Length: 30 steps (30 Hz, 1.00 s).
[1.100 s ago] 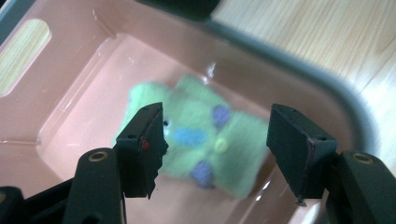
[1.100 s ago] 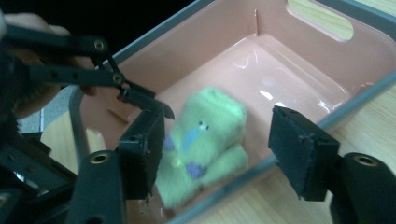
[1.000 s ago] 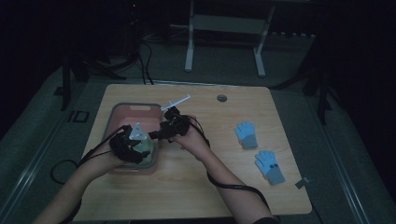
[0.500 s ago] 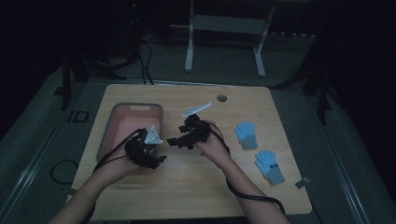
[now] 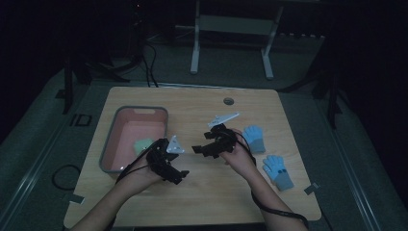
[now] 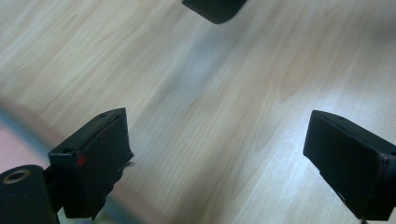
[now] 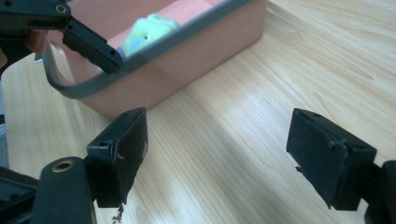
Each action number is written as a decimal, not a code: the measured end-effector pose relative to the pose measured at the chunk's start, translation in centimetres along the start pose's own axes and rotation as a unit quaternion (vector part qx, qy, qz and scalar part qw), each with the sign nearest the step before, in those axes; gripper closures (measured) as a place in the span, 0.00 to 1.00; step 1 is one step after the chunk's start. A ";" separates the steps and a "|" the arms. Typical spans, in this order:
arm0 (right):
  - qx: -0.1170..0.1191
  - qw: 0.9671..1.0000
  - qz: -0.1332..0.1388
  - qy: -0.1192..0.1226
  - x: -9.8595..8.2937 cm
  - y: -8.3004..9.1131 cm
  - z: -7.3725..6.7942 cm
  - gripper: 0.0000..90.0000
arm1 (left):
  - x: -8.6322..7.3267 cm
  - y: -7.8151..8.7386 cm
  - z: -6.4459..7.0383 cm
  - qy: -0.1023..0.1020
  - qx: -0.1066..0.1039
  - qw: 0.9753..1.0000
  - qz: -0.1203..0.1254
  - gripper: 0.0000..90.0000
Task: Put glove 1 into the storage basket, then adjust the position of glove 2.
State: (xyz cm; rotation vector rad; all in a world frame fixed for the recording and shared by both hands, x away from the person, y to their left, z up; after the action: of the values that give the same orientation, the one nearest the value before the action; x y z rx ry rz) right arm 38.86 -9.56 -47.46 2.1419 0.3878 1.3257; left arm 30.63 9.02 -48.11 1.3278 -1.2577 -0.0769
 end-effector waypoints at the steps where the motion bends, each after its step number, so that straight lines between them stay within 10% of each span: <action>1: 0.001 1.000 0.000 -0.001 -0.3 0.2 0.1 0.23 | 0.1 -0.2 0.2 -0.001 0.004 1.000 0.003 0.09; 9: 0.005 1.000 0.009 -0.016 -2.4 1.9 0.9 0.22 | 0.1 -1.5 1.9 -0.016 -0.016 0.999 0.038 0.10; 18: -0.023 0.999 0.007 -0.022 -5.1 3.9 2.0 0.16 | -1.1 -3.6 3.9 -0.045 -0.031 0.998 0.014 0.10; 24: -0.051 0.998 0.003 -0.025 -7.1 4.9 2.6 0.14 | -1.9 -4.5 5.7 -0.082 -0.006 0.997 0.003 0.10; 30: -0.075 0.997 0.000 -0.025 -9.3 5.7 3.3 0.16 | -2.2 -5.0 6.6 -0.068 -0.023 0.997 0.003 0.10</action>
State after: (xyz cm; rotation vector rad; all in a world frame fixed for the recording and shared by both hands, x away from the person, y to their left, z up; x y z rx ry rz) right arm 37.14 -19.96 -51.71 2.0470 0.2592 1.2574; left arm 28.05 4.45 -54.85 1.2966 -1.3663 -0.1951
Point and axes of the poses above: each handheld gripper's, and its own axes: y roughly backward along the jaws, x roughly out of its top, z roughly to its right, the point moved 2 cm from there along -y, roughly forward along the jaws, and after that the axes turned 14 degrees about x, right-handed, at the moved point
